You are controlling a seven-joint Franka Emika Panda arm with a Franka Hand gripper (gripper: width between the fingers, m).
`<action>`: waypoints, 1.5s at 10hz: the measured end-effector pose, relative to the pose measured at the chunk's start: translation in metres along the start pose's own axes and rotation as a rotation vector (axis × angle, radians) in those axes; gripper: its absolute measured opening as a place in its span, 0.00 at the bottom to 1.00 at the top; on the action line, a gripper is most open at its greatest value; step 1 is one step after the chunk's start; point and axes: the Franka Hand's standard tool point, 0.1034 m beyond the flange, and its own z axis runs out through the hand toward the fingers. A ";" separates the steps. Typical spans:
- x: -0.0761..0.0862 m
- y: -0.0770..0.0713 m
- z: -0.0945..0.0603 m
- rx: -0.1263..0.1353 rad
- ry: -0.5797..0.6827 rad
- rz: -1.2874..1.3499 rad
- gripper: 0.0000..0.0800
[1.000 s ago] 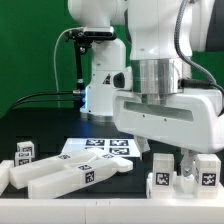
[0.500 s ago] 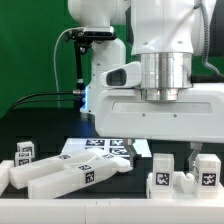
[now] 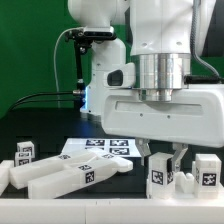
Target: Assemble chair
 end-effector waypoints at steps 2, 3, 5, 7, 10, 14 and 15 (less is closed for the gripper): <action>0.000 0.002 -0.001 -0.018 -0.028 0.328 0.36; -0.001 0.003 -0.001 -0.011 -0.064 0.641 0.36; -0.002 0.004 -0.001 -0.014 -0.081 0.823 0.36; -0.002 0.004 -0.001 -0.018 -0.081 0.921 0.36; -0.005 0.009 0.000 -0.030 -0.093 1.196 0.36; -0.006 0.011 0.000 -0.036 -0.090 1.220 0.62; -0.006 0.008 -0.006 -0.025 -0.094 1.191 0.62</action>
Offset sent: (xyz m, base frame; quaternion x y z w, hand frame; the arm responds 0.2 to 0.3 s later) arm 0.0303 0.0257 0.0154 0.1240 -0.1003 0.7079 0.6880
